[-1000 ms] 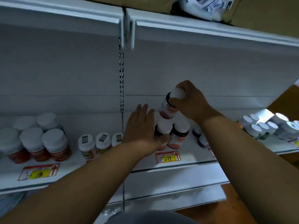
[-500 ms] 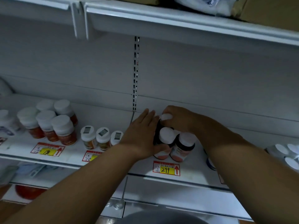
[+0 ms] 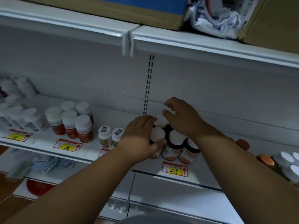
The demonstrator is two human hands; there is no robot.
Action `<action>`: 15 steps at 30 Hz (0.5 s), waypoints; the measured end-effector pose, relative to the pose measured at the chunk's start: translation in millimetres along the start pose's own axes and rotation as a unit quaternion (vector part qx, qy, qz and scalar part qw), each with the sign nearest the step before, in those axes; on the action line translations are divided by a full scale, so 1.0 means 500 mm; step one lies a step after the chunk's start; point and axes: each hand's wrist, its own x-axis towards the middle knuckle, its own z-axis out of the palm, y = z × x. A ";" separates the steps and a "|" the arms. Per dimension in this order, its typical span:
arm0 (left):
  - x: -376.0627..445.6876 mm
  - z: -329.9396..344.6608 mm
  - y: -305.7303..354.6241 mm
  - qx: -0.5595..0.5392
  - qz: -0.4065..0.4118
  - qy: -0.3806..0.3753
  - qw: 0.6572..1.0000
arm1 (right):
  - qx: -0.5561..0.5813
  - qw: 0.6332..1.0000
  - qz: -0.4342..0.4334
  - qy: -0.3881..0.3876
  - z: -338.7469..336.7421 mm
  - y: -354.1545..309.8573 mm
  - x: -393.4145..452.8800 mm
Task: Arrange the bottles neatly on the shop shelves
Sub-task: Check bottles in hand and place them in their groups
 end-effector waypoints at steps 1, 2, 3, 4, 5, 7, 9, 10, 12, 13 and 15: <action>-0.013 -0.019 -0.012 0.007 -0.008 0.007 1.000 | 0.008 1.000 -0.013 0.014 0.008 -0.031 -0.004; -0.027 -0.042 -0.028 0.012 -0.020 0.006 1.000 | 0.013 0.999 -0.022 0.024 0.021 -0.064 -0.005; -0.043 -0.069 -0.048 0.014 -0.035 0.003 0.999 | 0.016 0.999 -0.029 0.029 0.036 -0.100 -0.004; -0.062 -0.098 -0.070 0.016 -0.051 0.001 0.999 | 0.020 0.999 -0.033 0.029 0.055 -0.138 -0.002; -0.085 -0.127 -0.097 0.019 -0.068 0.002 0.998 | 0.026 0.999 -0.036 0.028 0.077 -0.179 0.001; -0.146 -0.189 -0.164 0.029 -0.098 0.015 0.995 | 0.046 0.997 -0.045 0.031 0.133 -0.276 0.008; -0.214 -0.255 -0.240 0.039 -0.123 0.031 0.991 | 0.076 0.995 -0.061 0.028 0.207 -0.380 0.017; -0.248 -0.289 -0.277 0.045 -0.135 0.037 0.989 | 0.101 0.993 -0.067 0.015 0.244 -0.434 0.017; -0.311 -0.358 -0.349 0.063 -0.158 0.050 0.984 | 0.155 0.985 -0.076 -0.019 0.316 -0.543 0.020; -0.339 -0.388 -0.379 0.071 -0.171 0.054 0.981 | 0.168 0.982 -0.086 -0.029 0.350 -0.589 0.022; -0.385 -0.439 -0.431 0.079 -0.196 0.056 0.976 | 0.169 0.979 -0.108 -0.036 0.405 -0.665 0.030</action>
